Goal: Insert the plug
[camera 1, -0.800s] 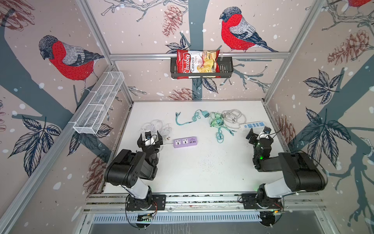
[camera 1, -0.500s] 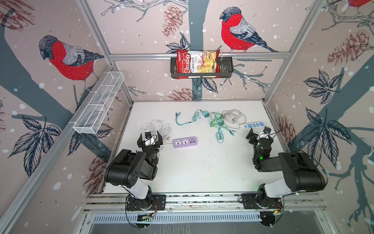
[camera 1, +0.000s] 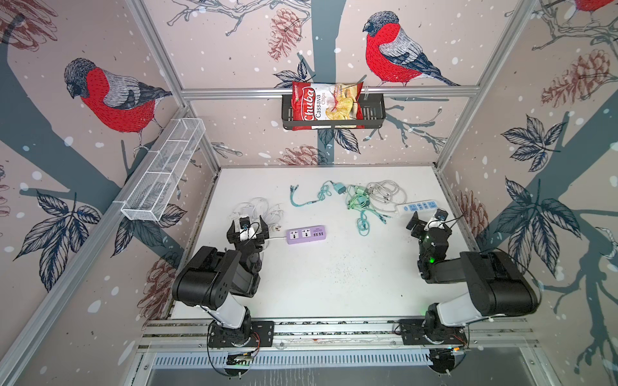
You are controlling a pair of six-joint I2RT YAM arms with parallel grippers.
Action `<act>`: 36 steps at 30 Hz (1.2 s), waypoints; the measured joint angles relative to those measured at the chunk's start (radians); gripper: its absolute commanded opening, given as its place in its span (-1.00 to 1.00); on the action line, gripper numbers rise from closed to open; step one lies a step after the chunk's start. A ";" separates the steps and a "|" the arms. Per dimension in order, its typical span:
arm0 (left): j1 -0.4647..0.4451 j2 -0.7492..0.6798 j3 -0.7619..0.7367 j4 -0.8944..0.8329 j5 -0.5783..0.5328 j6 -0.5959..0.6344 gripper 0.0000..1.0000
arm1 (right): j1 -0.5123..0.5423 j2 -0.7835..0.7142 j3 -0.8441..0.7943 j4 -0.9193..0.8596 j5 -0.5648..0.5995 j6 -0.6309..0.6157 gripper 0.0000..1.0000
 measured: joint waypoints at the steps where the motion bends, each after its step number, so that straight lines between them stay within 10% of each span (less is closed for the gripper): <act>1: 0.000 0.000 0.000 0.000 0.000 0.000 0.97 | 0.000 0.000 0.000 0.000 0.000 0.000 0.99; 36: 0.013 -0.010 0.030 -0.048 0.007 -0.004 0.97 | 0.000 0.000 0.000 0.000 0.002 0.000 0.99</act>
